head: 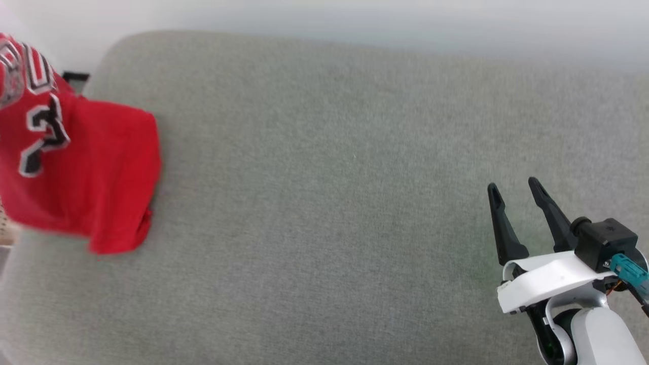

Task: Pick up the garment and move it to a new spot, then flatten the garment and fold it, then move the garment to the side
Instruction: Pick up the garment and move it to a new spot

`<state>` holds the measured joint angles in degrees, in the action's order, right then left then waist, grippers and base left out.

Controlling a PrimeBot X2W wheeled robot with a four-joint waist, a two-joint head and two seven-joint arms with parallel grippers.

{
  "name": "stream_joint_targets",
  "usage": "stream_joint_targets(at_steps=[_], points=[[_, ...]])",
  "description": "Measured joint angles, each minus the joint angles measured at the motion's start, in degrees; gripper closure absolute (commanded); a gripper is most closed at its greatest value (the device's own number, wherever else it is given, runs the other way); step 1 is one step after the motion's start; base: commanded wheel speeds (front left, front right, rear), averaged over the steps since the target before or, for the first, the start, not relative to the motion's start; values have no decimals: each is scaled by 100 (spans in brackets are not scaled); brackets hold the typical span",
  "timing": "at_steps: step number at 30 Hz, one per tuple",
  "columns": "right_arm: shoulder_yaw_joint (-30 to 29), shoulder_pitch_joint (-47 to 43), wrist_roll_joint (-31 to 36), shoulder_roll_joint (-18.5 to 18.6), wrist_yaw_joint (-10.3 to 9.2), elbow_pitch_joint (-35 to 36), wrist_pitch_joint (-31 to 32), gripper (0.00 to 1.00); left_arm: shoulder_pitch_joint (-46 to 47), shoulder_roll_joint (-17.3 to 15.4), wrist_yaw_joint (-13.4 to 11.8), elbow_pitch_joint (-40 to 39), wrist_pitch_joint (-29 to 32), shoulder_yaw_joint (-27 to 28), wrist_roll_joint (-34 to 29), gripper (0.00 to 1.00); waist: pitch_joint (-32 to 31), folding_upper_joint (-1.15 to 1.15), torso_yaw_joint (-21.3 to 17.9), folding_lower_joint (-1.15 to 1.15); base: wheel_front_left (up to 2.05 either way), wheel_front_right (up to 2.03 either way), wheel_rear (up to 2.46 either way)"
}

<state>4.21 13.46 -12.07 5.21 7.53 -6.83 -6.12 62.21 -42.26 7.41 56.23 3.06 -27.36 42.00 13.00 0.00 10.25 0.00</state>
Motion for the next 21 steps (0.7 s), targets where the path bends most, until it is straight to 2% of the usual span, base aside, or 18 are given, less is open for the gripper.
stream_joint_targets(at_steps=[6, 11, 21], points=[[-12, -116, -80, -2, 0, -70, -80, 0, 366, -254, -53, -544, -25, -119, -260, 100, -458, 0, 87, 0, 0, 0, 0], [-33, -128, -116, -7, 0, -101, -146, 0, 508, -438, -210, -1295, 185, -147, -335, 100, -725, 0, 121, 0, 0, 0, 0], [-155, -136, -133, -18, 0, -158, -270, 0, 135, -810, -678, -3399, 1099, -42, -16, 100, -895, 0, -166, 0, 0, 0, 0]])
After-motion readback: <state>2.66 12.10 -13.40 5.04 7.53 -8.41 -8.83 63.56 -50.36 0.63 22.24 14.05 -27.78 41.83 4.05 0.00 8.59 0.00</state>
